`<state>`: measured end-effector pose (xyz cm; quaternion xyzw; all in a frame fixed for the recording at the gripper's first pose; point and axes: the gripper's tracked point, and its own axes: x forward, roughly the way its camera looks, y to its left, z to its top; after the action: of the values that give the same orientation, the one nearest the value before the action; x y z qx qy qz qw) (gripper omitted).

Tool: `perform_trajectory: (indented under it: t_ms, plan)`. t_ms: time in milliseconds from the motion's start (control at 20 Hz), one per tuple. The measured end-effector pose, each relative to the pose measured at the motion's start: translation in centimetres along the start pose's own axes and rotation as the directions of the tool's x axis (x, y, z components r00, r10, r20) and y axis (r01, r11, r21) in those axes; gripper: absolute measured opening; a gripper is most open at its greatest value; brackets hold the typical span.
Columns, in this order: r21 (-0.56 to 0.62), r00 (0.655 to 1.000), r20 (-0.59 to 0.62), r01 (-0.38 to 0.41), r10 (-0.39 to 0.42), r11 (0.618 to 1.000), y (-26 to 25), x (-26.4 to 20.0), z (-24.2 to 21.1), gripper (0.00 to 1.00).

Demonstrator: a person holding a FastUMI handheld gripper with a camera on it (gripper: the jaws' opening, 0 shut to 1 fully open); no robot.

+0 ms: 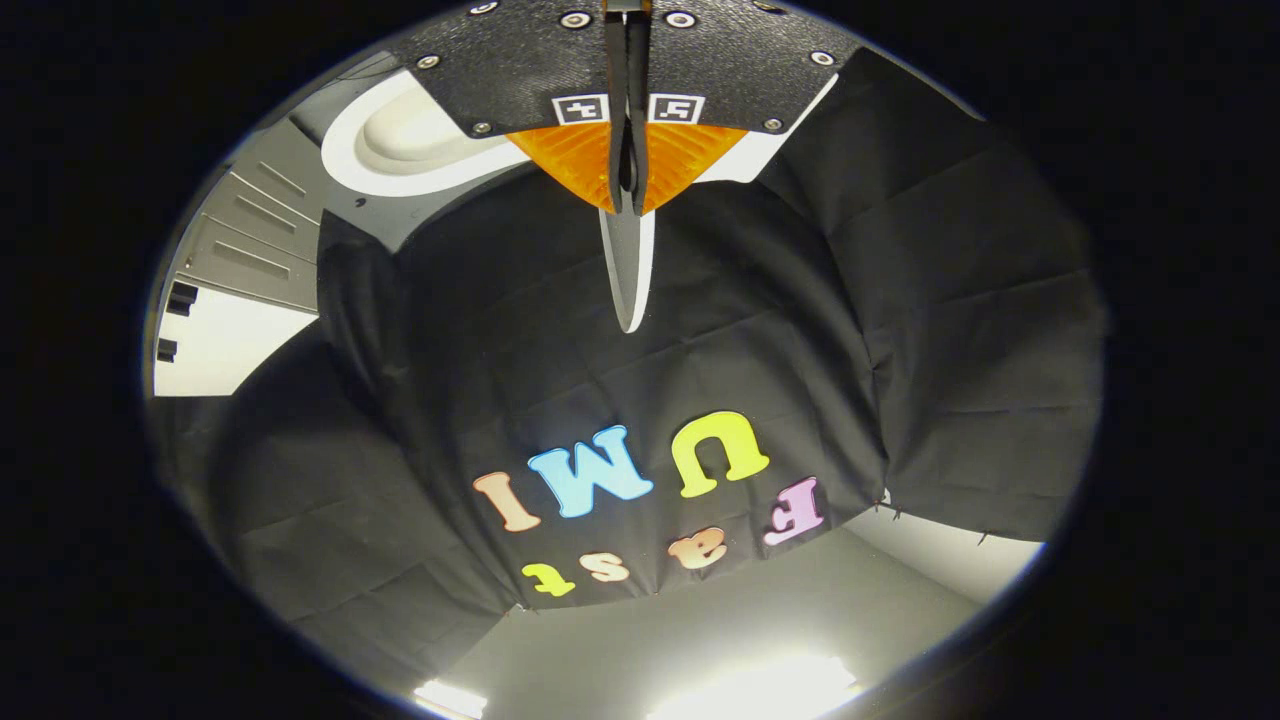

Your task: Open the toilet lid.

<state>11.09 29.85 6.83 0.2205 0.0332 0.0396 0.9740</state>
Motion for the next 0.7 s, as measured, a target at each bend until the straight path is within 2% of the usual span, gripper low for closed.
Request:
perform_trajectory:
  t_ms: [500, 700]
  plan:
    - [-0.064, 0.996, -0.012, -0.086, 0.086, 0.994, 6.6, 0.5, -1.4, 0.00]
    - [-0.081, 0.990, -0.019, -0.143, 0.142, 0.986, 9.9, 0.3, -2.7, 0.00]
